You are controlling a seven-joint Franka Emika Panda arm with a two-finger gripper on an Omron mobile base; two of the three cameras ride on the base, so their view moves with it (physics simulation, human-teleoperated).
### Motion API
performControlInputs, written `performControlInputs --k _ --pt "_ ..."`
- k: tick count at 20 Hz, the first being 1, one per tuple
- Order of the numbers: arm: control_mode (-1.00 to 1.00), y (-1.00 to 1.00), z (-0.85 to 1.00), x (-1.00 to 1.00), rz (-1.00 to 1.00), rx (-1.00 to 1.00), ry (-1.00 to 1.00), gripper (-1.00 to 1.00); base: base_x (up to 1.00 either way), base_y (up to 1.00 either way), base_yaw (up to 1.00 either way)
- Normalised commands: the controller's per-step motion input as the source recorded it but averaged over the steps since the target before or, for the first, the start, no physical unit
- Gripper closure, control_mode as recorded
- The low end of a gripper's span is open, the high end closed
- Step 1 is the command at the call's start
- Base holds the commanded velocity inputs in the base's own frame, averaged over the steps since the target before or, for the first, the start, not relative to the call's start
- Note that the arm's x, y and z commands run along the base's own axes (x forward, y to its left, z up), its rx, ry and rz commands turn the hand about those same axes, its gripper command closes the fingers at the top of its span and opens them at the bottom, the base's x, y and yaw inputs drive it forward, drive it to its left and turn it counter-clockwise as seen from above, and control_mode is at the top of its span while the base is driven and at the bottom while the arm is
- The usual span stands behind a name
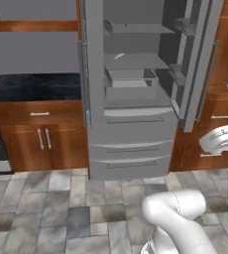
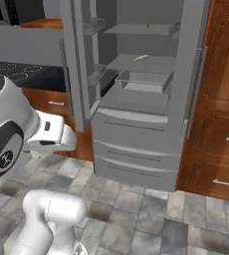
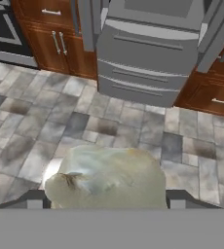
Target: Transport the chicken drumstick and garlic to the fridge. Place the chicken drumstick on the rack containing meat and place the garlic on the rack containing the vegetable, ensuring meats and vegetables are on different racks.
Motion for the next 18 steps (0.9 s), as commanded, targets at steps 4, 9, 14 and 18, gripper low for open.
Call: performControlInputs --k 4,9,14,18 --pt "1.0 0.0 0.0 0.0 0.0 0.0 0.0 1.0 1.0 0.07 -0.16" --pt "1.0 0.0 0.0 0.0 0.0 0.0 0.0 1.0 1.0 0.04 -0.19" --pt "1.0 0.0 0.0 0.0 0.0 0.0 0.0 1.0 1.0 0.12 -0.23" --pt "1.0 0.0 0.0 0.0 0.0 0.0 0.0 1.0 1.0 0.25 -0.23"
